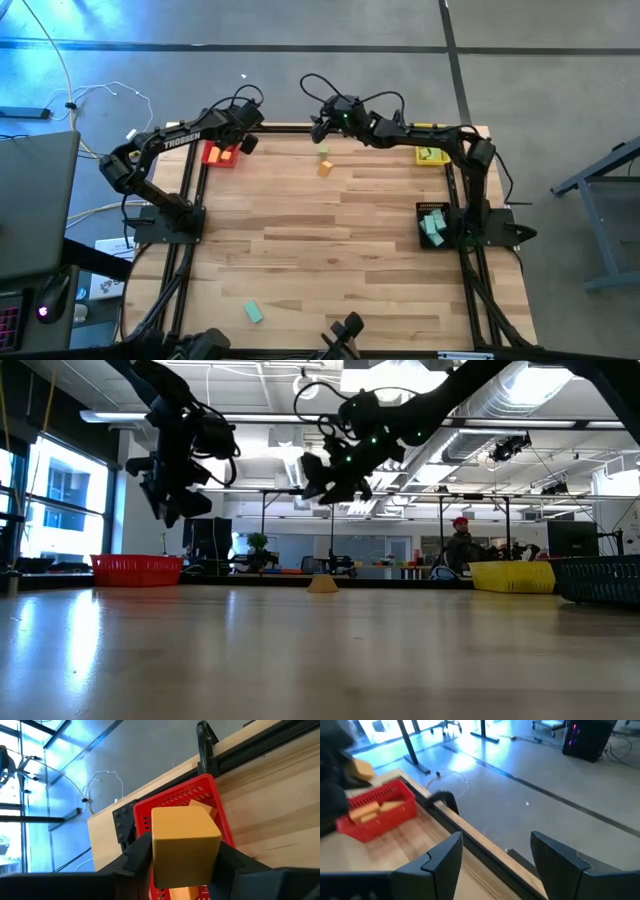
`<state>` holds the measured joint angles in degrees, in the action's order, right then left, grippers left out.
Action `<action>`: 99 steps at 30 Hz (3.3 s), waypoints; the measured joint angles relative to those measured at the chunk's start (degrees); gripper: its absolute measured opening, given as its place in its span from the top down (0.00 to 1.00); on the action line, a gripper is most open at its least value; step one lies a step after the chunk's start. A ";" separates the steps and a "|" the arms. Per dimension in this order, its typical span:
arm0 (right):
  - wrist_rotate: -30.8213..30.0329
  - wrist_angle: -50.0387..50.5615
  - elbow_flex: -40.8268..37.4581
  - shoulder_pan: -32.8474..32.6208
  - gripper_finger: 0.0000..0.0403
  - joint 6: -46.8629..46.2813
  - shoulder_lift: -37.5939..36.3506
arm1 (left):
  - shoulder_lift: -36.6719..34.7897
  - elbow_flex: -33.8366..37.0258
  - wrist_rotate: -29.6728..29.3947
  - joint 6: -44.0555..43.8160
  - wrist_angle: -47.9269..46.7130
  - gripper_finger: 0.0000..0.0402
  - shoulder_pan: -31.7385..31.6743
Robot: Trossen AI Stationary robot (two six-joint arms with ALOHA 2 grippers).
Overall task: Sort & place blocks by color
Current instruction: Put the yellow block into the red bin, then put the green block into the yellow bin
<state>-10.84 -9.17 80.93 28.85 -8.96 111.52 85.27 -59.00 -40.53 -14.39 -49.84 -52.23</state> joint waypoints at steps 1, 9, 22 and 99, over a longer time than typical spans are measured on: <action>0.05 0.13 0.00 0.11 0.45 -0.01 0.51 | 0.00 0.00 0.04 -0.02 0.10 0.71 0.00; 3.41 0.71 0.00 0.60 0.45 0.40 3.02 | 2.46 0.00 0.02 -0.02 0.09 0.71 -0.49; 5.17 5.86 0.00 0.80 0.45 4.05 3.02 | 4.74 0.00 5.45 -1.05 -0.10 0.71 -1.72; 26.35 16.34 0.34 7.15 0.45 38.41 8.20 | -14.91 -0.02 51.65 3.43 -0.98 0.59 33.70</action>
<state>15.51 7.17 81.26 36.00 29.45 119.72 70.37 -59.02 11.11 -10.96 -50.82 -18.52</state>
